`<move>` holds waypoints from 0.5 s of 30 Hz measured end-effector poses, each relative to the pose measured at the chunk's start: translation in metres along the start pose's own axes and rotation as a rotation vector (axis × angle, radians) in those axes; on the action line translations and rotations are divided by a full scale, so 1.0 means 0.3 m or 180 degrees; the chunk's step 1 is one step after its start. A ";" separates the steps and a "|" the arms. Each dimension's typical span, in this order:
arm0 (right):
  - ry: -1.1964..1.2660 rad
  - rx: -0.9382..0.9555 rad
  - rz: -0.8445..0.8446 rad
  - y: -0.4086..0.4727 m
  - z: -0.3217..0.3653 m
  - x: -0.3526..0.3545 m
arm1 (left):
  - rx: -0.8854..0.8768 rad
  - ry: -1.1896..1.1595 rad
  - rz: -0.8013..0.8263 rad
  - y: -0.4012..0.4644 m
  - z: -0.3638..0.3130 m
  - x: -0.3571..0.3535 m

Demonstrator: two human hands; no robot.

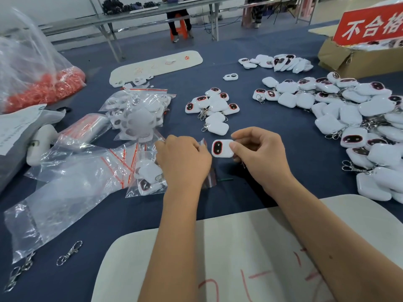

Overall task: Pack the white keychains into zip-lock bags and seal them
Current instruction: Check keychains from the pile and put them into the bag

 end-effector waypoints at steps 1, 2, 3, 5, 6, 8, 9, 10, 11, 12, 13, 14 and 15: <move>-0.0002 0.0016 0.0030 -0.002 0.003 -0.005 | -0.0058 -0.0098 0.0077 0.009 0.004 0.003; -0.0005 0.0038 0.0057 -0.004 0.008 -0.008 | -0.0097 -0.0251 0.0142 0.014 0.007 0.007; 0.0012 0.0060 0.0083 -0.006 0.014 -0.011 | -0.0131 -0.0477 0.0196 0.016 0.007 0.015; 0.0209 0.0089 0.0171 -0.013 0.028 -0.018 | -0.0257 -0.0906 0.0242 0.013 0.001 0.033; 0.0373 0.0093 0.0233 -0.018 0.034 -0.023 | -0.0342 -0.1009 0.0242 0.011 -0.004 0.042; 0.0633 0.0092 0.0369 -0.029 0.046 -0.037 | -0.0475 -0.1126 0.0223 0.008 -0.015 0.055; 0.0677 0.0087 0.0434 -0.035 0.049 -0.047 | -0.0498 -0.1151 0.0207 0.010 -0.017 0.061; 0.0666 0.0077 0.0483 -0.038 0.051 -0.056 | -0.0508 -0.1144 0.0193 0.014 -0.017 0.067; 0.0615 0.0060 0.0518 -0.041 0.050 -0.064 | -0.0520 -0.1129 0.0180 0.017 -0.016 0.072; 0.0545 0.0040 0.0540 -0.042 0.049 -0.069 | -0.0537 -0.1125 0.0176 0.018 -0.013 0.077; 0.0477 0.0017 0.0548 -0.042 0.047 -0.072 | -0.0555 -0.1138 0.0186 0.019 -0.011 0.079; 0.0425 -0.0003 0.0547 -0.042 0.046 -0.073 | -0.0569 -0.1156 0.0212 0.020 -0.008 0.079; 0.0386 -0.0013 0.0544 -0.042 0.045 -0.074 | -0.0572 -0.1162 0.0241 0.020 -0.005 0.077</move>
Point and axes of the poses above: each hand's wrist, its own y-axis towards the middle knuckle, its own x-axis out of the back of the hand, z = x × y, the point moved 9 cm from there along y, towards the middle knuckle, and after that the axes turned 1 degree about y, right-handed, at the moved point
